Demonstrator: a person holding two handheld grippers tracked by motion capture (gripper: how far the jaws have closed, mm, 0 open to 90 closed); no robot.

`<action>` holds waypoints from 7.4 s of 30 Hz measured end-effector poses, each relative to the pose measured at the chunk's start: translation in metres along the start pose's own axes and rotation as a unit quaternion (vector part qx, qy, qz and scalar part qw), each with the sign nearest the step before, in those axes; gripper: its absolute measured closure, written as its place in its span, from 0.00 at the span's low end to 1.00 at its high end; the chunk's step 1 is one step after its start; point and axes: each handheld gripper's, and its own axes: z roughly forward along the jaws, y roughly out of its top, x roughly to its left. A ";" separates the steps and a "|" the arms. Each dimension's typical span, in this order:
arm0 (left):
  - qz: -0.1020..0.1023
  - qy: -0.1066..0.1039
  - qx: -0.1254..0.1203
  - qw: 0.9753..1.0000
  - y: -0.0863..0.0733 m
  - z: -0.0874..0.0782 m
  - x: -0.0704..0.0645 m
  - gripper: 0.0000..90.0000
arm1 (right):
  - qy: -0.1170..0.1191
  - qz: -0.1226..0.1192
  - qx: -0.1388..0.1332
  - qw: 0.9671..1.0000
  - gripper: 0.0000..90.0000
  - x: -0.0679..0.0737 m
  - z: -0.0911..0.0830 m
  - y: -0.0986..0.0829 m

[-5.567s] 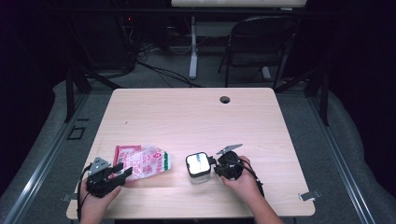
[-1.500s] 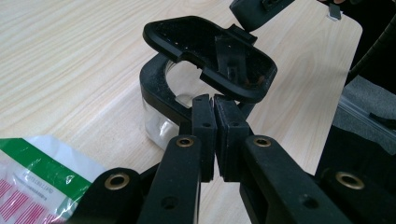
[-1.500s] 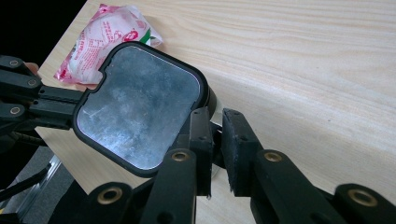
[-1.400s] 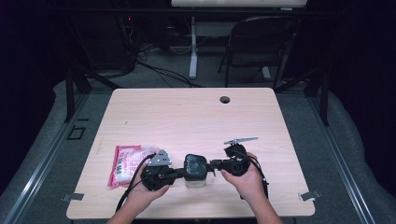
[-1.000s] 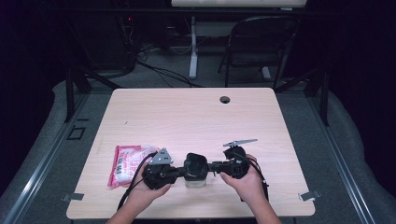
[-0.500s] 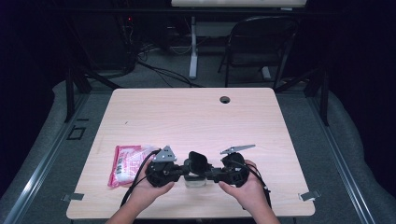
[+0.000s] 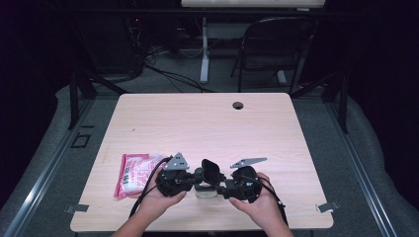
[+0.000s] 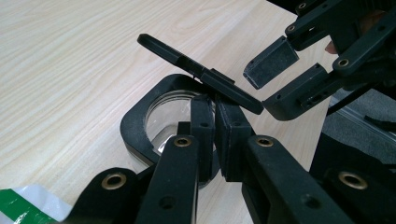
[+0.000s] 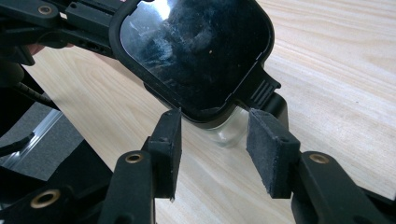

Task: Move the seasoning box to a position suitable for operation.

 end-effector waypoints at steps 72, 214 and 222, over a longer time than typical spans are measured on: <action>-0.027 0.076 0.009 0.997 -0.019 0.020 0.012 0.61 | -0.029 -0.004 -0.018 0.999 0.62 0.010 0.007 0.002; -0.067 0.139 -0.004 0.988 -0.051 -0.032 0.047 0.55 | -0.008 -0.021 -0.074 0.997 0.66 -0.040 0.000 0.024; -0.089 0.133 -0.001 0.987 -0.053 -0.045 0.066 0.56 | -0.030 -0.026 -0.065 0.997 0.61 -0.042 -0.003 0.019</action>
